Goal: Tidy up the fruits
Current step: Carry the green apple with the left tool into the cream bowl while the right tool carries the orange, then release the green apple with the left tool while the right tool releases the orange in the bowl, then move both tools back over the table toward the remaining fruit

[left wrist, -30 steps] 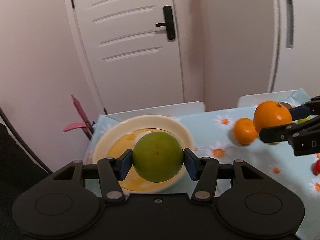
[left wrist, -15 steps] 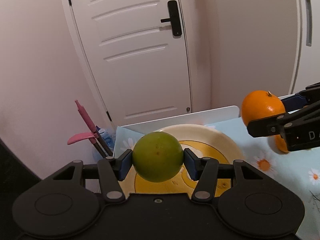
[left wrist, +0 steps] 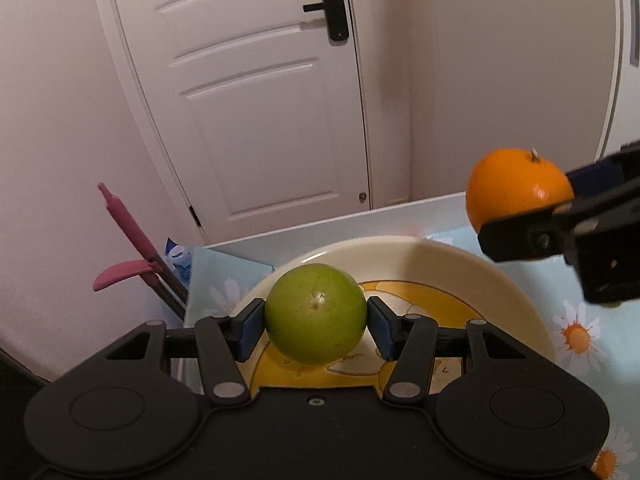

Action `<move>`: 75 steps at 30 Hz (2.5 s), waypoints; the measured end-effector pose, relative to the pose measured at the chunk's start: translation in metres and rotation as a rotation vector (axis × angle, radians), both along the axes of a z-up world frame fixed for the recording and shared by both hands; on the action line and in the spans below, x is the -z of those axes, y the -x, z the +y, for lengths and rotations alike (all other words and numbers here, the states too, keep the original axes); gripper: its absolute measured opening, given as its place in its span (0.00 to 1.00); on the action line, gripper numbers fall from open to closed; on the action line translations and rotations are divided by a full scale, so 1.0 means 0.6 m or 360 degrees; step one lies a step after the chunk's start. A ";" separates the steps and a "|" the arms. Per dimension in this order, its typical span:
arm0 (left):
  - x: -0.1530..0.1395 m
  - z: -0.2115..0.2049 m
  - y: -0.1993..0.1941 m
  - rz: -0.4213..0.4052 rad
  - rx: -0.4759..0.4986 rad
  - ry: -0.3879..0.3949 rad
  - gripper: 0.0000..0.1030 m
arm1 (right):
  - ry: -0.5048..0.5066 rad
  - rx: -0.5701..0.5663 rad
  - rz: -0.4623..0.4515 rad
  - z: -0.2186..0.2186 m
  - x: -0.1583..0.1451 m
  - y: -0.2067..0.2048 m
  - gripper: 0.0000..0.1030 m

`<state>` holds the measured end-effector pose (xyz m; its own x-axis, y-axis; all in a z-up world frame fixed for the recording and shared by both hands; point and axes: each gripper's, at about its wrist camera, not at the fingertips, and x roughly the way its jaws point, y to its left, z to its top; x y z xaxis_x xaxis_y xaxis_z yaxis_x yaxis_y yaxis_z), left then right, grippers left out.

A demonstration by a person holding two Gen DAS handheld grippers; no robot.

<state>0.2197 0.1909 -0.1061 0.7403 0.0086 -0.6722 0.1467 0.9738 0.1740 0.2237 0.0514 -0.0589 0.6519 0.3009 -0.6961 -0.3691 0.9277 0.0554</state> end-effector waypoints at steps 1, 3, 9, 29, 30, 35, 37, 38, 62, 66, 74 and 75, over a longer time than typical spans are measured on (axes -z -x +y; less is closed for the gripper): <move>0.003 -0.002 -0.007 0.0005 0.0000 -0.0008 0.58 | 0.0000 0.0000 0.0003 -0.001 0.000 -0.002 0.73; 0.009 -0.005 -0.011 0.0016 0.0000 -0.0022 0.58 | 0.0002 -0.0008 0.0007 -0.004 0.001 -0.005 0.73; -0.019 -0.012 0.018 -0.0152 -0.0006 -0.0089 1.00 | 0.0001 -0.0046 0.0010 -0.014 -0.005 -0.015 0.73; -0.065 0.017 0.126 -0.0017 -0.0311 0.0057 1.00 | 0.0151 -0.0456 0.0022 0.037 0.021 -0.016 0.73; -0.068 0.020 0.131 -0.0019 -0.0321 0.0060 1.00 | 0.0162 -0.0480 0.0020 0.043 0.025 -0.015 0.73; -0.072 0.026 0.151 -0.0019 -0.0358 0.0052 1.00 | 0.0241 -0.0541 0.0014 0.073 0.053 -0.020 0.73; -0.070 0.028 0.157 -0.0017 -0.0361 0.0049 1.00 | 0.0260 -0.0551 0.0012 0.080 0.063 -0.023 0.73; -0.069 0.029 0.160 -0.0014 -0.0361 0.0051 1.00 | 0.0266 -0.0554 0.0012 0.083 0.067 -0.024 0.74; -0.093 0.025 0.179 -0.0063 -0.0317 0.0063 1.00 | 0.0109 -0.0331 -0.0129 0.043 -0.018 0.049 1.00; -0.115 0.021 0.182 -0.0108 -0.0314 0.0037 1.00 | 0.0086 -0.0253 -0.0141 0.031 -0.044 0.071 1.00; -0.147 0.010 0.192 -0.0188 -0.0206 0.0053 1.00 | 0.0074 -0.0053 -0.0161 -0.010 -0.078 0.119 1.00; -0.150 0.008 0.194 -0.0189 -0.0197 0.0060 1.00 | 0.0074 -0.0029 -0.0162 -0.018 -0.082 0.126 1.00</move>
